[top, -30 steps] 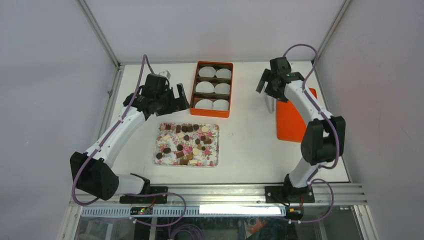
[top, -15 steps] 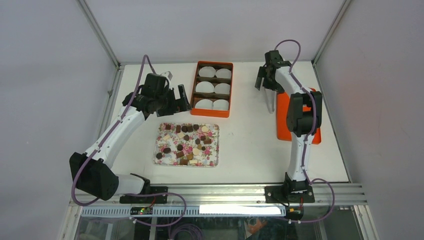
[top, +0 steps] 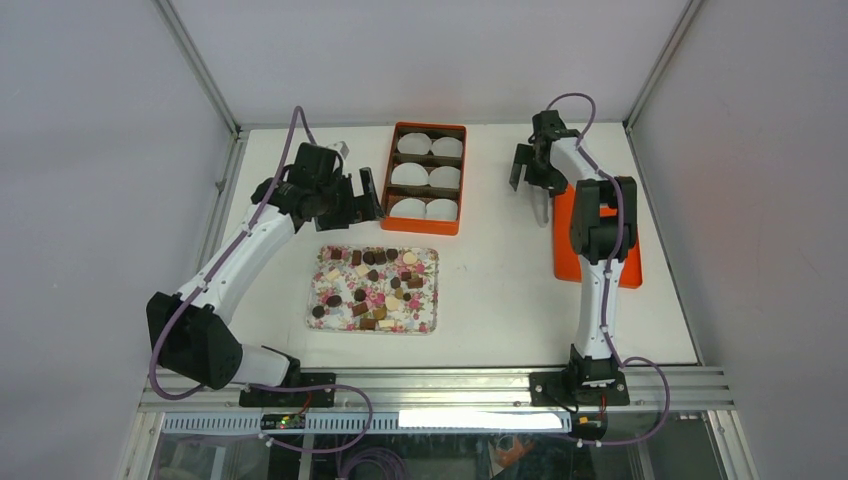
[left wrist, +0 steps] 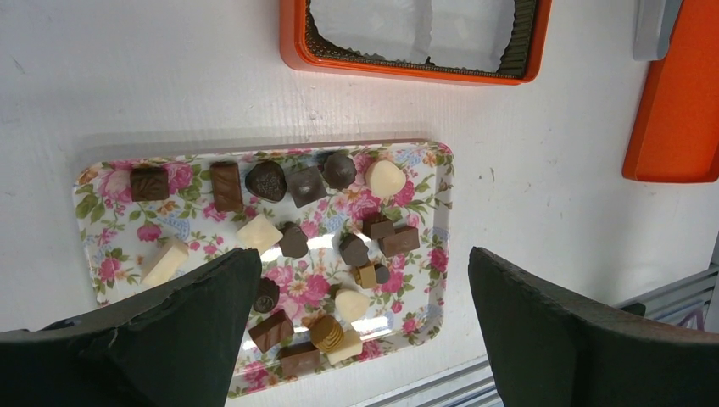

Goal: Pack the chocolate

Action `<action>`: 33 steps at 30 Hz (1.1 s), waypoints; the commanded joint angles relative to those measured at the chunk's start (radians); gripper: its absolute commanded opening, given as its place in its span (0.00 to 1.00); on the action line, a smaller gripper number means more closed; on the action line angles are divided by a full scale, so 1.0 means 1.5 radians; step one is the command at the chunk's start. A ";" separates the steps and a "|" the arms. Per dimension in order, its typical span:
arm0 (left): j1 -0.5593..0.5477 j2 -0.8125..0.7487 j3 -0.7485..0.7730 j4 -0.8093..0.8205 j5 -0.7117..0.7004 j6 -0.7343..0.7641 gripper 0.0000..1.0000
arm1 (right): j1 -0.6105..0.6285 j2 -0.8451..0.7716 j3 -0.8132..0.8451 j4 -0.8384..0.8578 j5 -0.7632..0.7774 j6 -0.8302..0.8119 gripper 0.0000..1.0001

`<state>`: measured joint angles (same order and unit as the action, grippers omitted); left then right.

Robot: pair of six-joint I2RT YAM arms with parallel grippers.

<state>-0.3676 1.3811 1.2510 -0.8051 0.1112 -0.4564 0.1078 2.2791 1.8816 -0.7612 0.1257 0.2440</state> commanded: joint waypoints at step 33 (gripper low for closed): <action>-0.007 0.016 0.034 -0.013 0.021 0.001 0.99 | -0.006 0.024 -0.022 0.107 -0.078 -0.091 0.64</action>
<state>-0.3676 1.4326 1.2770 -0.8360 0.1146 -0.4538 0.1059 2.2925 1.8671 -0.6437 0.0513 0.0780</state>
